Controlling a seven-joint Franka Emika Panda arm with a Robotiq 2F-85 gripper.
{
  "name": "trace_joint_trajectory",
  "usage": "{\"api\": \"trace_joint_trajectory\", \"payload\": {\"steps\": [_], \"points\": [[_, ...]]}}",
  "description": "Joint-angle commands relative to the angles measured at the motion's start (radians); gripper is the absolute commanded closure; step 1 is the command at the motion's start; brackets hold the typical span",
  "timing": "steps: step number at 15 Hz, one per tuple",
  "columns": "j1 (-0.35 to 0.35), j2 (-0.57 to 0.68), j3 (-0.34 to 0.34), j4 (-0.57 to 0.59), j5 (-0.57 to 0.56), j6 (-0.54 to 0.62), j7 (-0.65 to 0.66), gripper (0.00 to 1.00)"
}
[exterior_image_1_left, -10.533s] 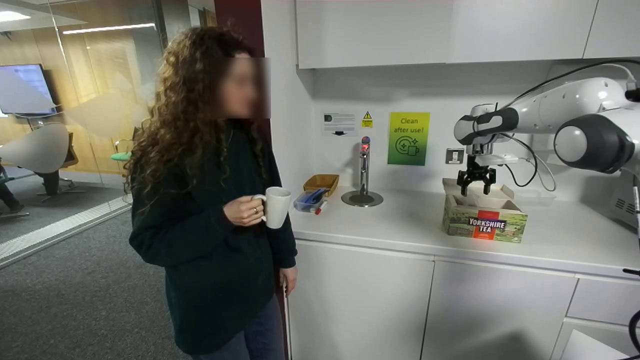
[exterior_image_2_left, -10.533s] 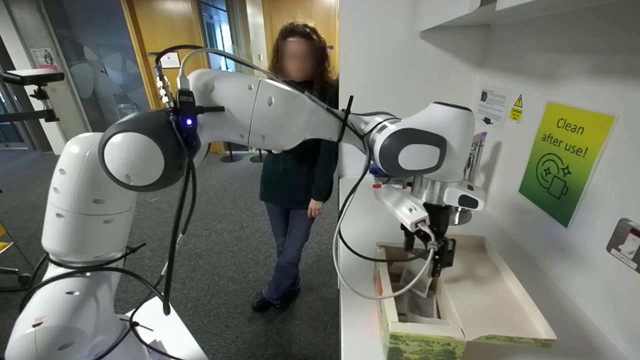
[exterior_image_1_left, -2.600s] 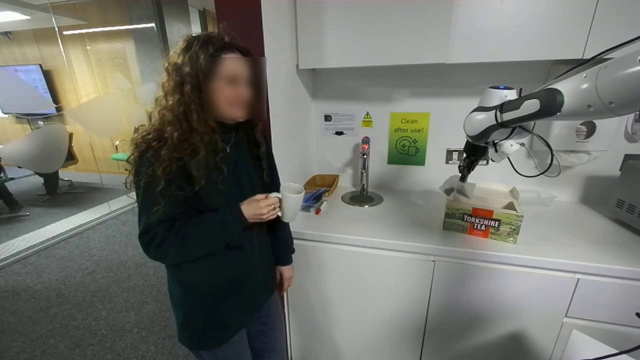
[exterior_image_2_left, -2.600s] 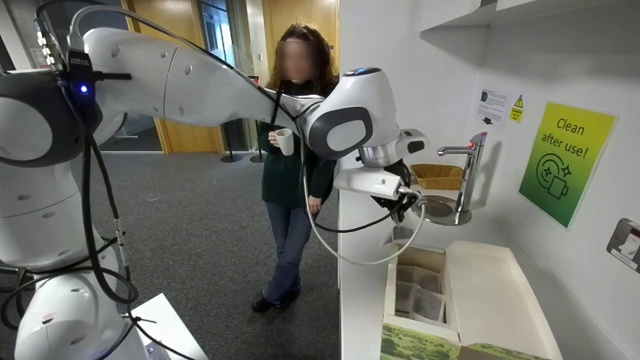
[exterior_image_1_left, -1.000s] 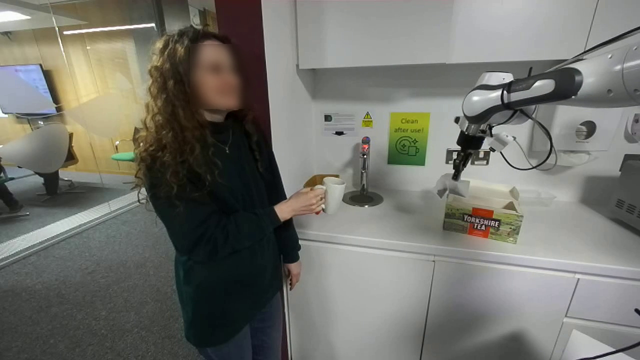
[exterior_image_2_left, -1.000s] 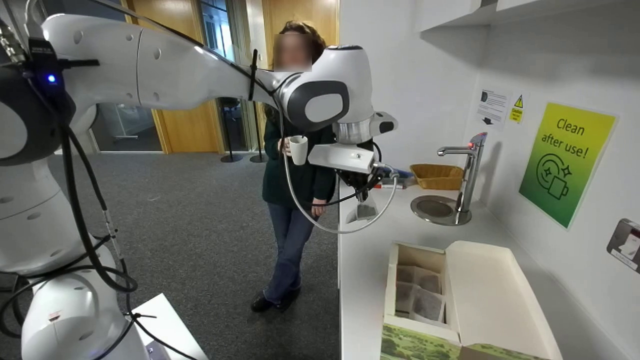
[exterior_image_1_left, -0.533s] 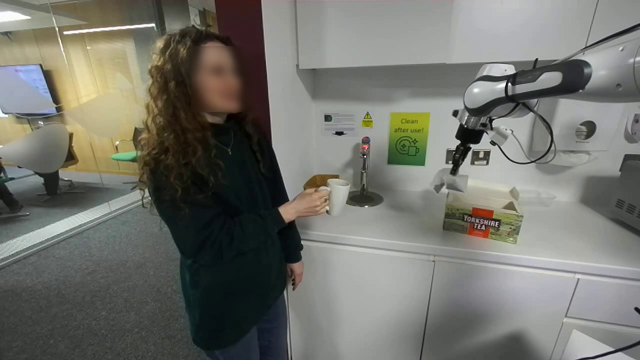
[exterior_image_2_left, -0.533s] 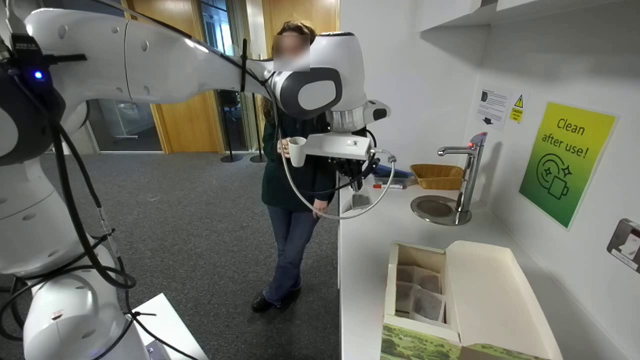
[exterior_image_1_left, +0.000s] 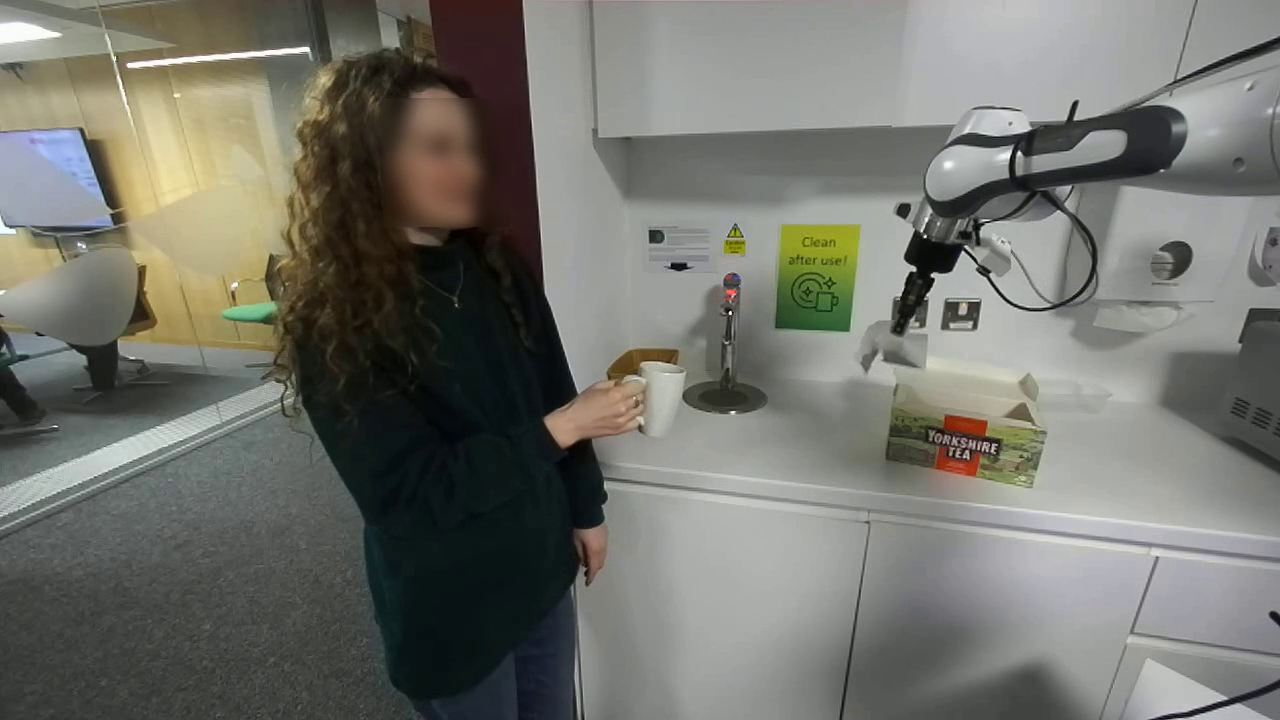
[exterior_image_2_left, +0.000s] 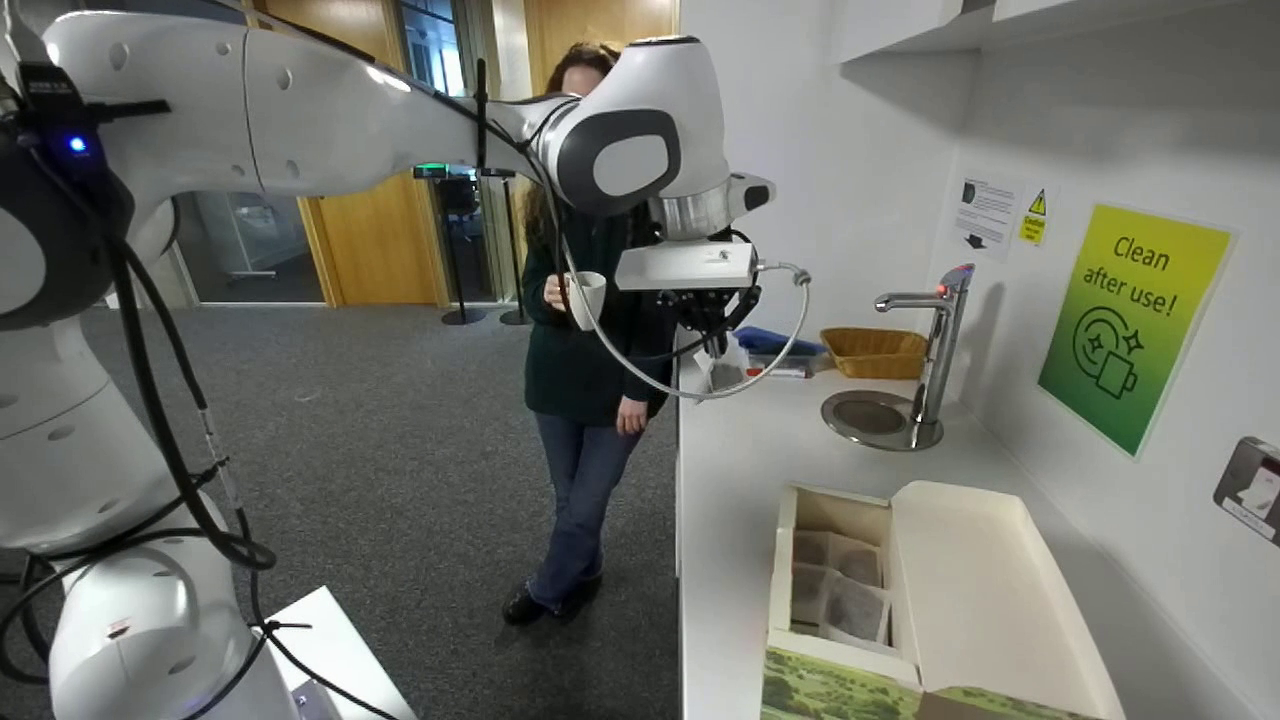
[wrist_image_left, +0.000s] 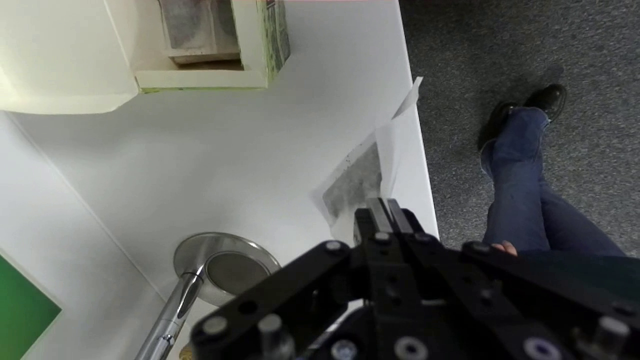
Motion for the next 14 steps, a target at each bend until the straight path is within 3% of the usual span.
{"api": "trace_joint_trajectory", "payload": {"steps": [1,8,14], "points": [[0.009,0.008,0.001,0.063,-0.003,-0.055,-0.045,1.0],[0.024,0.048,0.011,0.176,-0.007,-0.233,-0.144,1.0],[0.02,0.101,0.02,0.238,-0.011,-0.285,-0.217,1.0]]}}
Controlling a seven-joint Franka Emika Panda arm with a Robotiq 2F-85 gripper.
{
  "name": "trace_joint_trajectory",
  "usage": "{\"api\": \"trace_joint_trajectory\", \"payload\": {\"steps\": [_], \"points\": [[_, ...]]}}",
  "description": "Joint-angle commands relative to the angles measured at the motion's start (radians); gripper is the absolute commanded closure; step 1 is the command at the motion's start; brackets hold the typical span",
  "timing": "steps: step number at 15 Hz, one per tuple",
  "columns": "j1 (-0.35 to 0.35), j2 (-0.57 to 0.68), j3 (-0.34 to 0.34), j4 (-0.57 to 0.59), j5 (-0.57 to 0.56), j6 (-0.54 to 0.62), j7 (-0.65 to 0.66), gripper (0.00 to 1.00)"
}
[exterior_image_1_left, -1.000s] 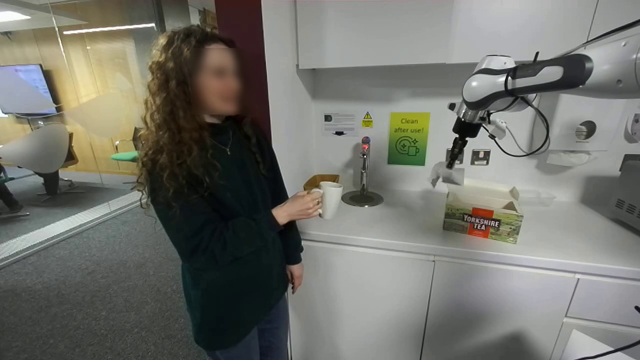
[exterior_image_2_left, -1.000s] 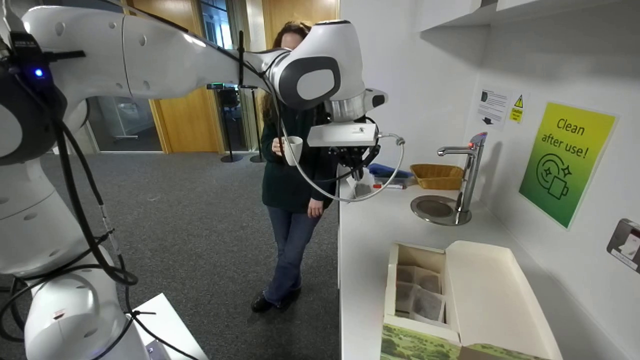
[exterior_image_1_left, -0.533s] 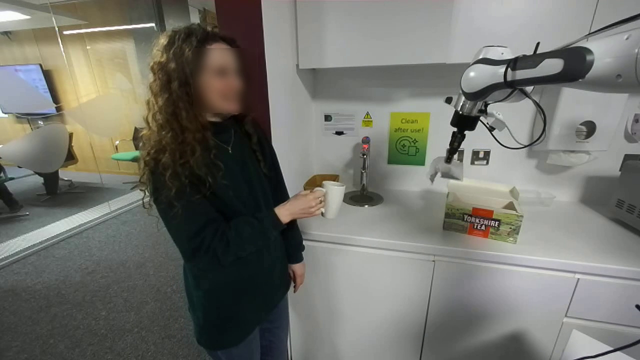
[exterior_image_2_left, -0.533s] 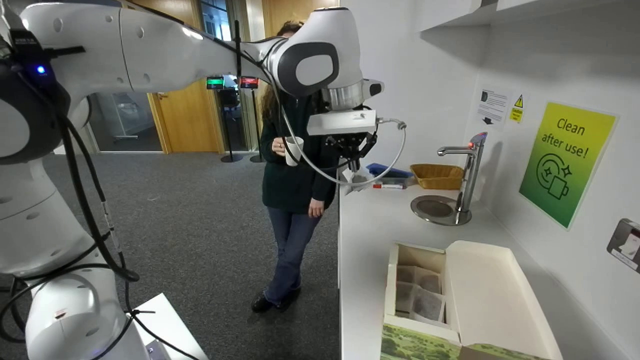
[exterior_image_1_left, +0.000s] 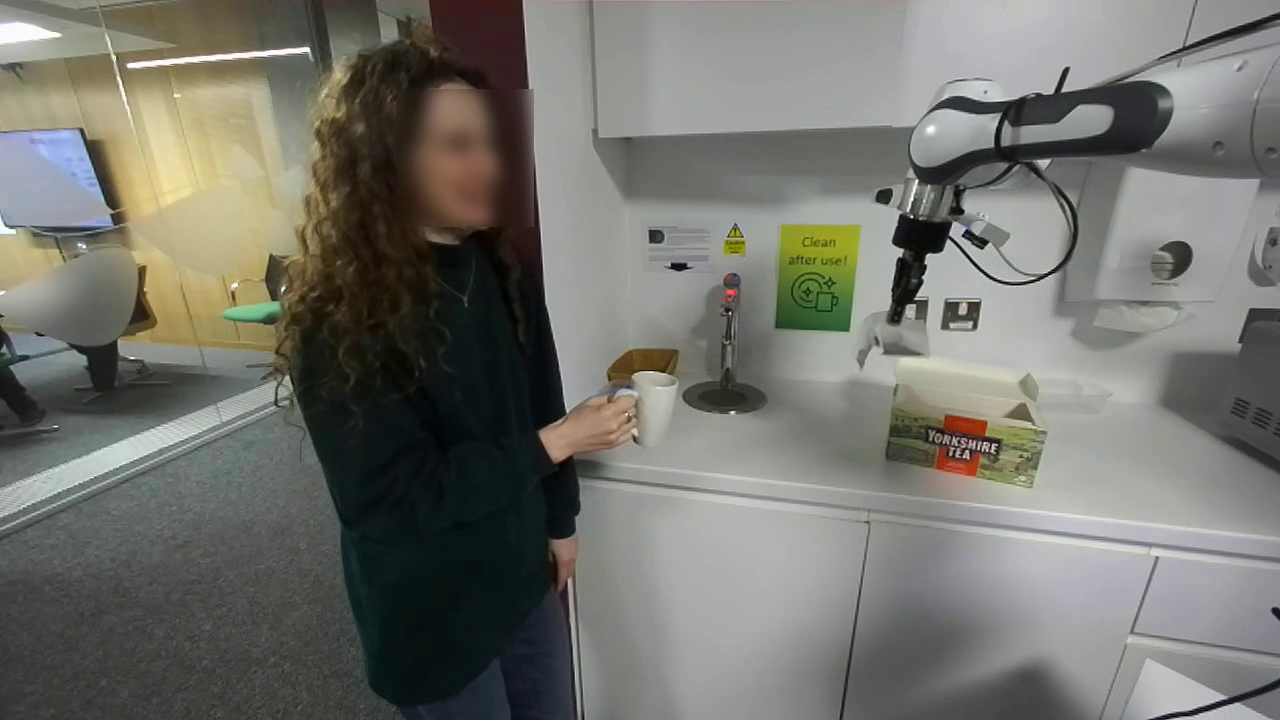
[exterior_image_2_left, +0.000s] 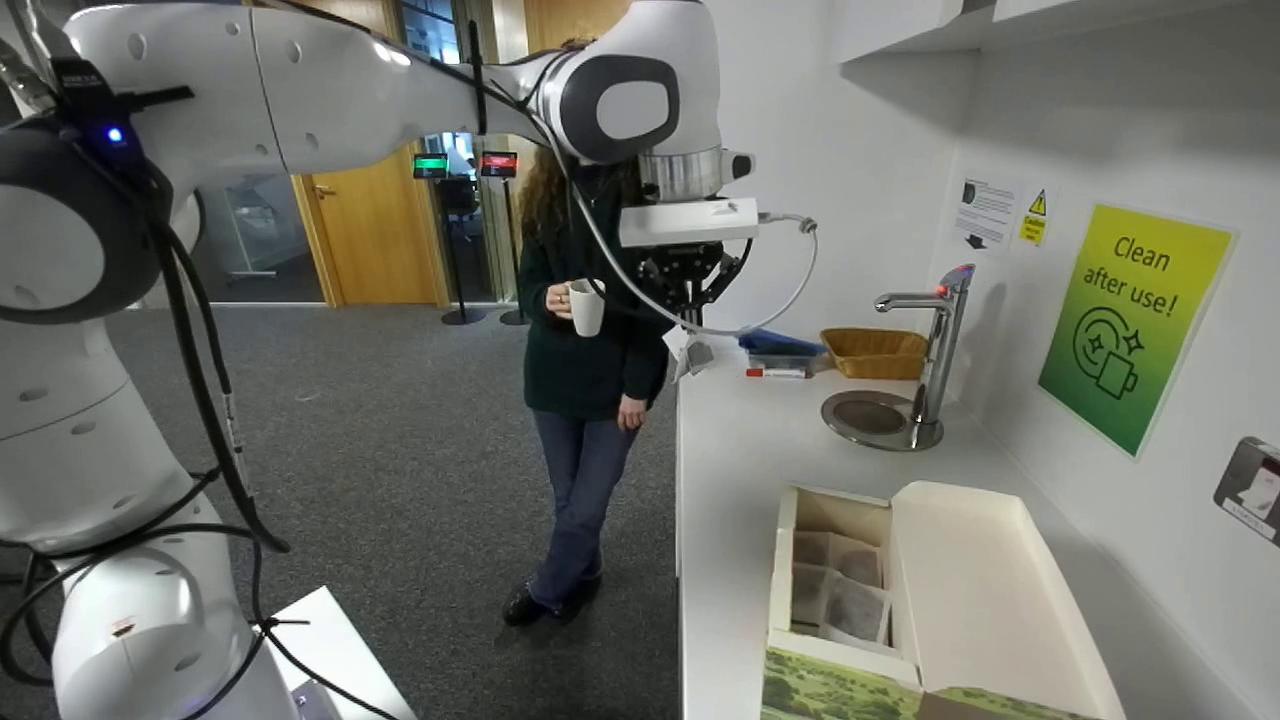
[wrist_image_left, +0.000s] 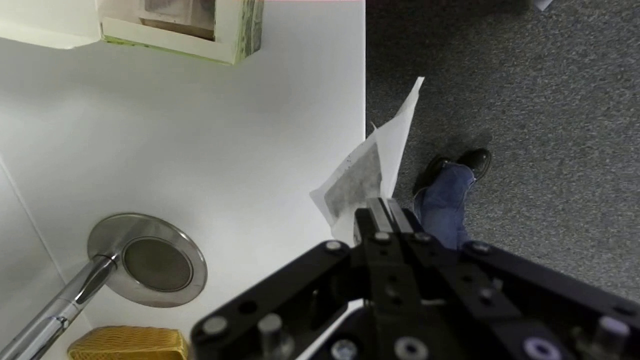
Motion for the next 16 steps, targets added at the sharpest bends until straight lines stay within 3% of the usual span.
{"api": "trace_joint_trajectory", "payload": {"steps": [1,7,16], "points": [[-0.01,0.053,0.004,0.067,-0.007,-0.037,-0.044,1.0],[-0.019,0.092,0.01,0.093,-0.015,-0.023,-0.035,1.0],[-0.01,0.081,0.019,0.061,-0.13,0.187,0.131,1.0]]}}
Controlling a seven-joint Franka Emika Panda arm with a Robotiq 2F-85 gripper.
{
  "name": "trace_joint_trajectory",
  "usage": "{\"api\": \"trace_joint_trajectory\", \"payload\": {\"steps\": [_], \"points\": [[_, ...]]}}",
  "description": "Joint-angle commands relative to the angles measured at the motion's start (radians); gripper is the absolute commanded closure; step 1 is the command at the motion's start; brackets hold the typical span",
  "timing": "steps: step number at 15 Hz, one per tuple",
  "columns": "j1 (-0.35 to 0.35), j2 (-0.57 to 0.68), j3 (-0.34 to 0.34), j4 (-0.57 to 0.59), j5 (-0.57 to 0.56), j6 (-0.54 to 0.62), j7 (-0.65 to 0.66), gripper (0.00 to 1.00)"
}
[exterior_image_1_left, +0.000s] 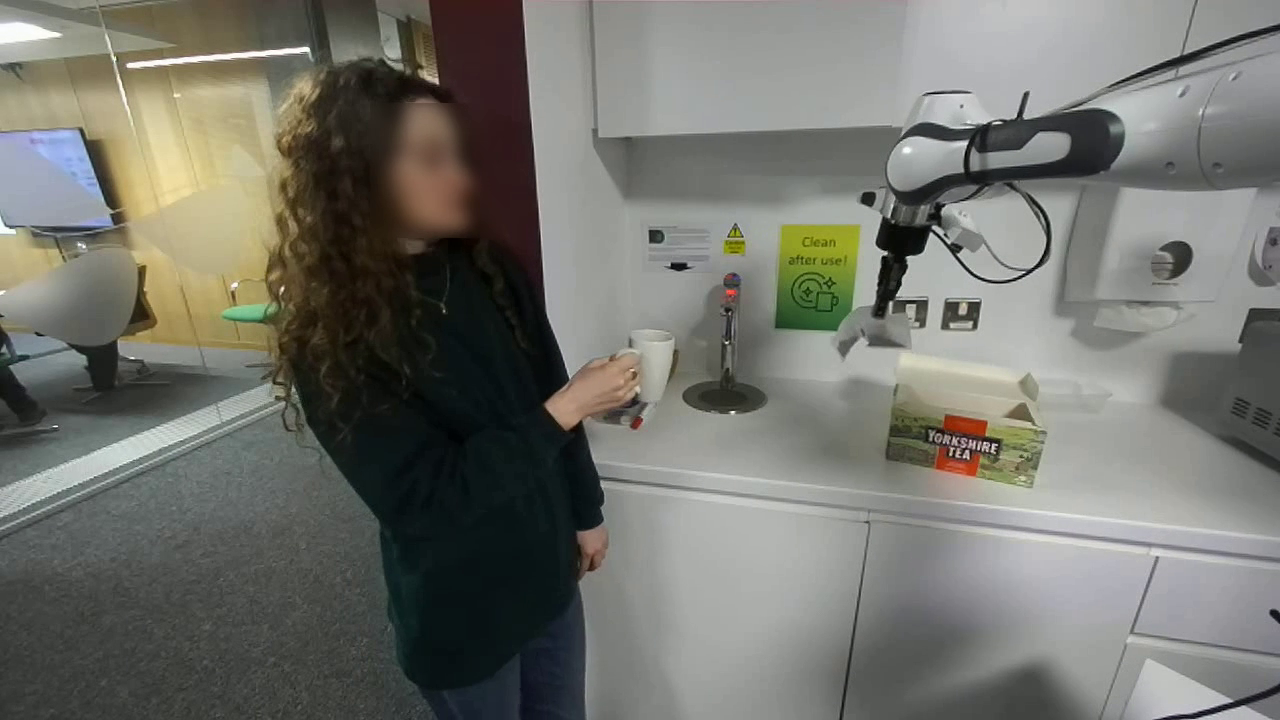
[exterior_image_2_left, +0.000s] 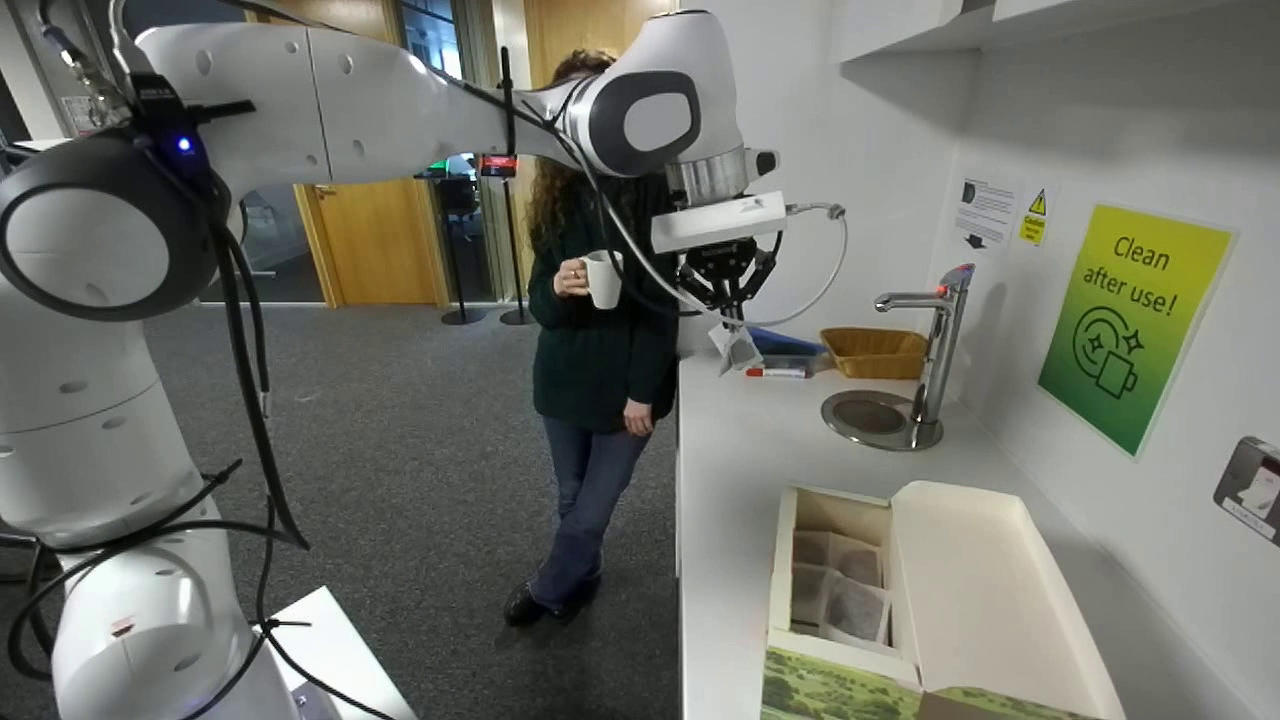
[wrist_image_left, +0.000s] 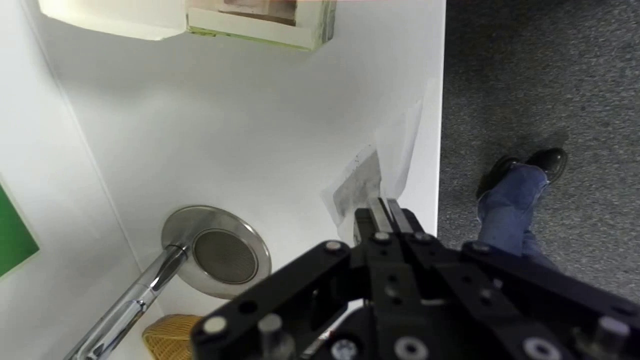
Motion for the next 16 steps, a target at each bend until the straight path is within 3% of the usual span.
{"api": "trace_joint_trajectory", "payload": {"steps": [1,9,16], "points": [[-0.006,-0.006,0.017,-0.004,-0.071,0.087,0.104,1.0],[-0.003,-0.019,0.031,-0.013,-0.129,0.083,0.176,1.0],[-0.006,-0.033,0.047,0.01,0.004,-0.122,0.019,1.0]]}}
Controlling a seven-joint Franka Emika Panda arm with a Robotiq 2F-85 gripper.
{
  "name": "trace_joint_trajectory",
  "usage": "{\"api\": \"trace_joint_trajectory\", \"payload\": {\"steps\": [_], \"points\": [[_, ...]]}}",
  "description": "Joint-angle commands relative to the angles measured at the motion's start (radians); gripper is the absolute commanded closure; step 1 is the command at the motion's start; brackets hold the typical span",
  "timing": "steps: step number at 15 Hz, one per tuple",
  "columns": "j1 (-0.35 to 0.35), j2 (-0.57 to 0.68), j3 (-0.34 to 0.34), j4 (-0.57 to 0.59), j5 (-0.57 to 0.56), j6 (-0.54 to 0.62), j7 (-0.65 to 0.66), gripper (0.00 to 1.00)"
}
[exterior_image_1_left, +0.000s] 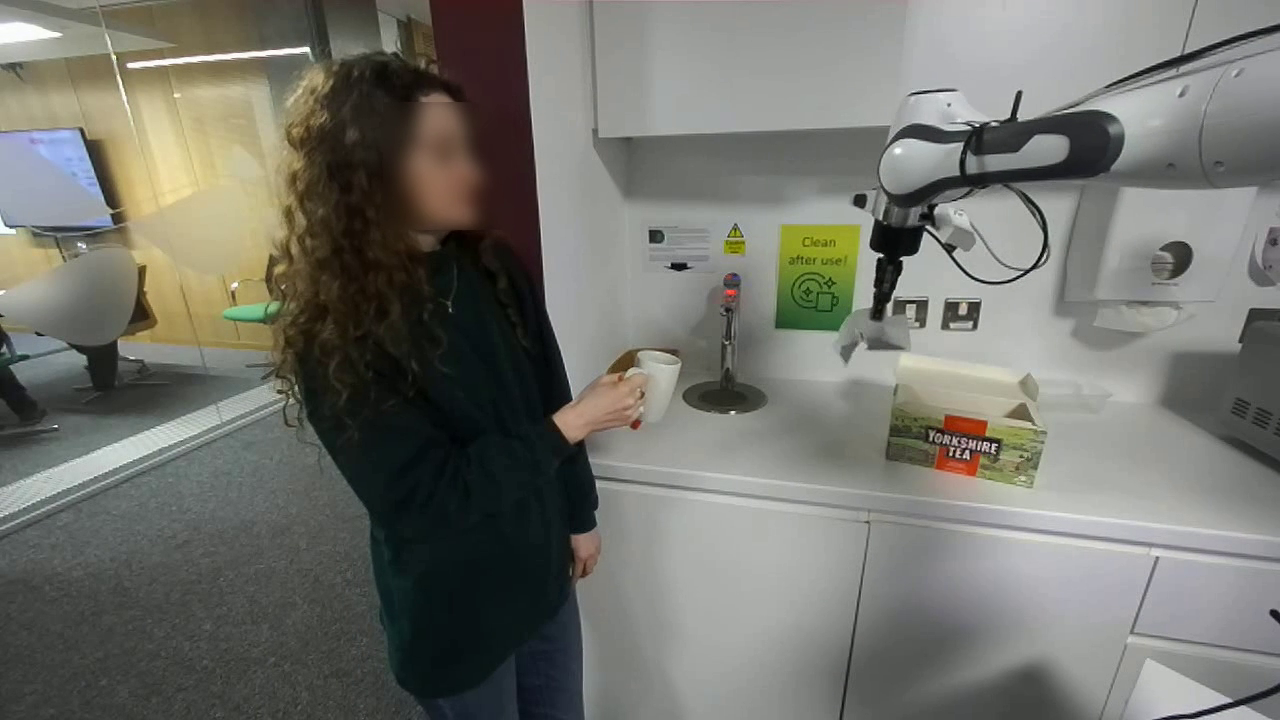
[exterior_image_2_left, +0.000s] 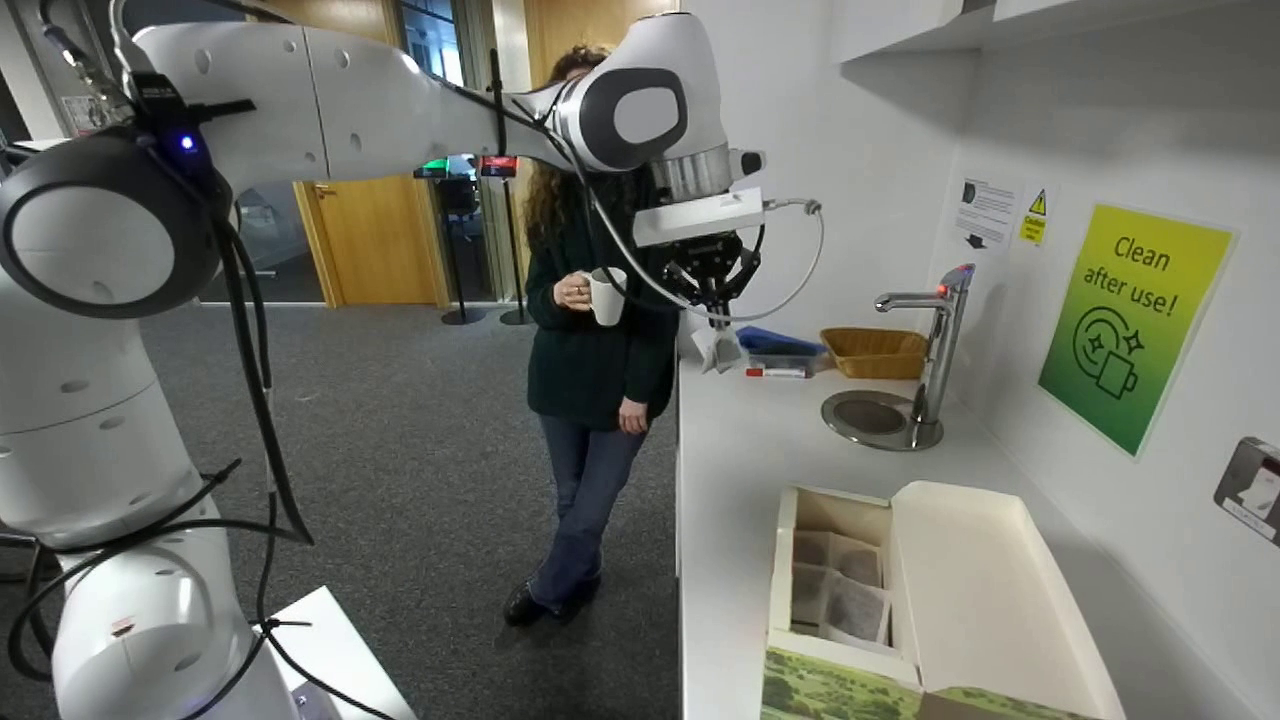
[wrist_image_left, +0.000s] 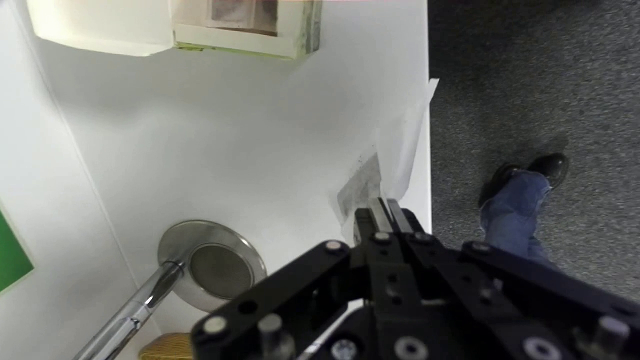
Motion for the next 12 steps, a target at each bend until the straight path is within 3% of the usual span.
{"api": "trace_joint_trajectory", "payload": {"steps": [1,7,12], "points": [[-0.008,-0.027,0.006,0.014,0.075,-0.106,-0.092,1.0],[-0.02,-0.013,-0.007,0.059,0.228,-0.293,-0.221,1.0],[-0.026,-0.005,-0.01,0.056,0.274,-0.256,-0.318,1.0]]}}
